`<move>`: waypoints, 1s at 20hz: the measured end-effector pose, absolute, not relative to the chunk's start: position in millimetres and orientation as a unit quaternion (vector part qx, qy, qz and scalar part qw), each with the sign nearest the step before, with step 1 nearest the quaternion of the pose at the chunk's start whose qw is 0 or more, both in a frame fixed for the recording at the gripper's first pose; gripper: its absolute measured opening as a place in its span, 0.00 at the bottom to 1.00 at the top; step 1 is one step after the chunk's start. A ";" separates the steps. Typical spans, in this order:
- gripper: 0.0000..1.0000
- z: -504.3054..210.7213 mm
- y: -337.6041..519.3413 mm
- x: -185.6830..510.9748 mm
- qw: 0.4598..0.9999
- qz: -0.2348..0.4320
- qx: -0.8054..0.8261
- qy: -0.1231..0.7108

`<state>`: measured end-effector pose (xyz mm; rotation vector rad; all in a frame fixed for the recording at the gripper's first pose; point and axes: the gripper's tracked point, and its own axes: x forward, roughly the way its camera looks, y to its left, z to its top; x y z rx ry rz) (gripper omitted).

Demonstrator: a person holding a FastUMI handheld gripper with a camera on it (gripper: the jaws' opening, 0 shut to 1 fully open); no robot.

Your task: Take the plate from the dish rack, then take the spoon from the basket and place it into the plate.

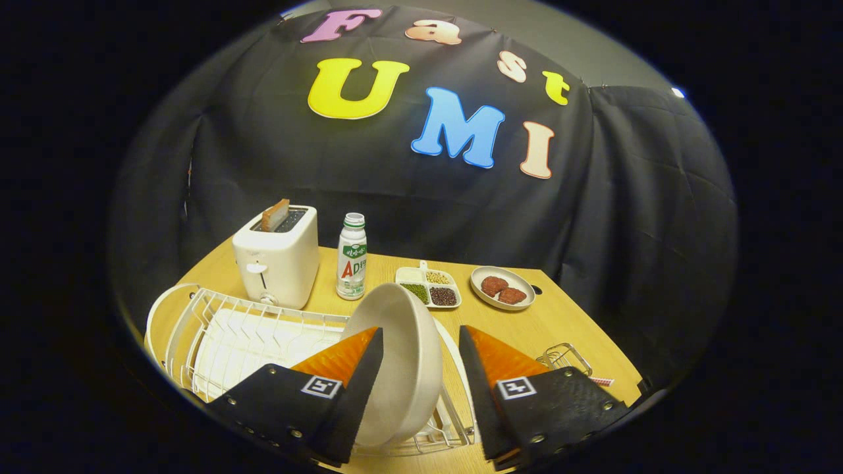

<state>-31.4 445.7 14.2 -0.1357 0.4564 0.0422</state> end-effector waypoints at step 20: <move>0.13 81.9 463.3 -40.6 0.949 -0.060 -0.232 0.206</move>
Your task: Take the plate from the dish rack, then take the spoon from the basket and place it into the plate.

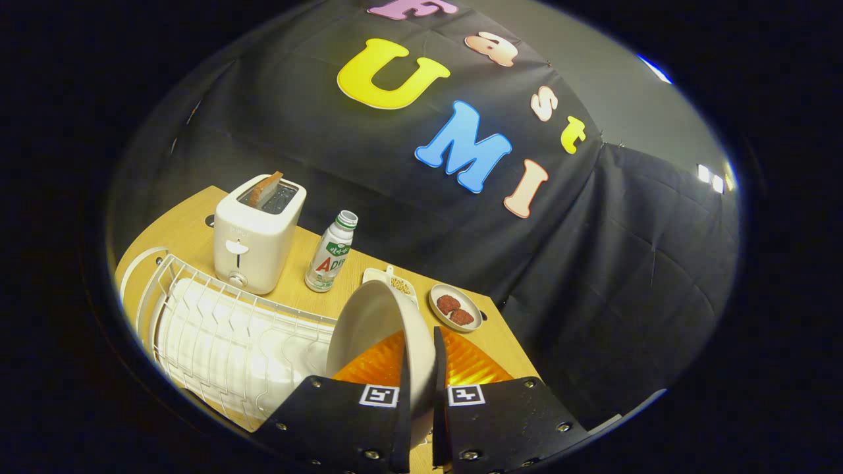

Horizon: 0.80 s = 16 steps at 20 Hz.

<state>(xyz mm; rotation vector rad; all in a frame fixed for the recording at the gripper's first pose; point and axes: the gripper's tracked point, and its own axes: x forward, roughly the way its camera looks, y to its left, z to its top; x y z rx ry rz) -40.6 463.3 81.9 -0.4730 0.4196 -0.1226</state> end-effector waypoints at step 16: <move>0.13 124.1 405.2 -175.8 0.960 -0.105 -0.174 0.191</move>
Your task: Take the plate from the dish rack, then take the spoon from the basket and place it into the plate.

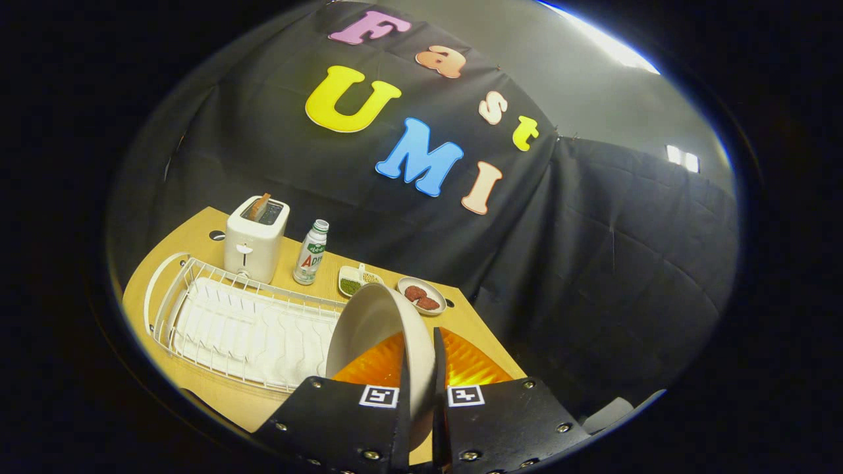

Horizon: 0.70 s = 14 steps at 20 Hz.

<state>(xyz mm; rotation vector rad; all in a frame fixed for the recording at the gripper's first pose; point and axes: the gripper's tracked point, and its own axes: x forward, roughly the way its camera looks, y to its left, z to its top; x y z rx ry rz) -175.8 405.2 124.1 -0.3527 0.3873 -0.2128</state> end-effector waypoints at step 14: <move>0.13 20.7 379.9 -247.6 0.953 -0.084 -0.045 0.289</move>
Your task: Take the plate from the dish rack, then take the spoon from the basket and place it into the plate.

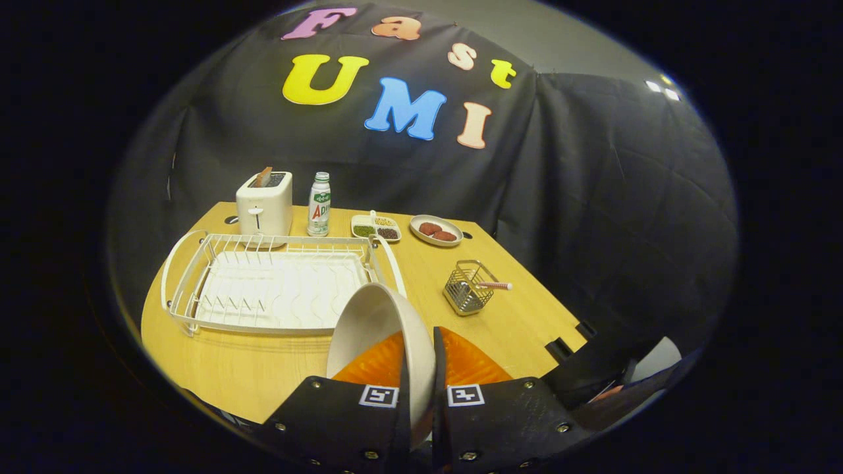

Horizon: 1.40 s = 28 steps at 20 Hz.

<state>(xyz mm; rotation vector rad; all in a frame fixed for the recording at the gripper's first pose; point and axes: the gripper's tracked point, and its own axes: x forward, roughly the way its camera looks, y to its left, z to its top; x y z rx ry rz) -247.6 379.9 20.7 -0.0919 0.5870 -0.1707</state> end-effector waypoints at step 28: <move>0.13 -104.7 397.5 -243.3 0.889 -0.061 0.258 0.374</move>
